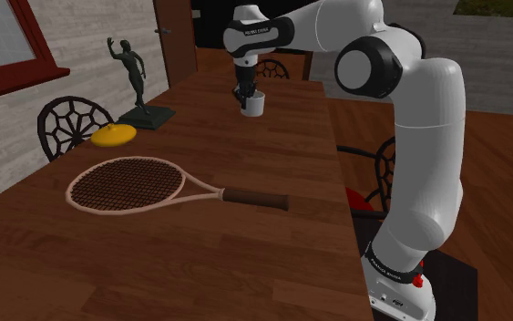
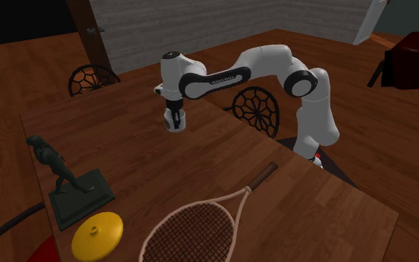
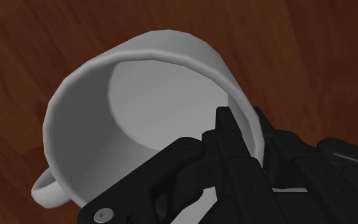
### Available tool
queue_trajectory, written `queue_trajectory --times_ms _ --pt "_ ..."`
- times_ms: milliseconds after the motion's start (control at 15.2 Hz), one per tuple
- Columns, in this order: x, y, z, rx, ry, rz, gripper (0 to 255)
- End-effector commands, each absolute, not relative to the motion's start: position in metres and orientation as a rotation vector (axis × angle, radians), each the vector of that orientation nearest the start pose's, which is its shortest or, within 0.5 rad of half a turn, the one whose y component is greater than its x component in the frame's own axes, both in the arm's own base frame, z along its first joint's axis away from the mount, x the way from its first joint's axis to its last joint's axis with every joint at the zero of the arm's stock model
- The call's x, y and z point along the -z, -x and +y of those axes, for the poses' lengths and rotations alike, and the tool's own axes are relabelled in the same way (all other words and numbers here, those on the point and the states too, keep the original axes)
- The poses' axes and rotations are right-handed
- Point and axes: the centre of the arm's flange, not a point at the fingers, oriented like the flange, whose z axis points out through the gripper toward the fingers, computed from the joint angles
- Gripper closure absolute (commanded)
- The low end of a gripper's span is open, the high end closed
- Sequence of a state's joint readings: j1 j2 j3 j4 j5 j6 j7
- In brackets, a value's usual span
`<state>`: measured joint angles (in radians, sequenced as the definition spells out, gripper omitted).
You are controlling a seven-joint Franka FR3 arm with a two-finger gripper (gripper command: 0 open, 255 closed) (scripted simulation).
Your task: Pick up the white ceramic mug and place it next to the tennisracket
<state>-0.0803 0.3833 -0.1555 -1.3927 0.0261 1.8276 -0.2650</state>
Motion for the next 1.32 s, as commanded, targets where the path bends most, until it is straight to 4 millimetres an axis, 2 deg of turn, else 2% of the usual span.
queue_trajectory --times_ms 0,924,1254 --pt "-0.508 -0.666 -0.14 0.073 3.185 -0.058 255" --pt "-0.58 -0.666 -0.14 0.073 3.185 -0.058 255" --pt "-0.58 -0.609 -0.107 0.073 3.185 -0.058 255"
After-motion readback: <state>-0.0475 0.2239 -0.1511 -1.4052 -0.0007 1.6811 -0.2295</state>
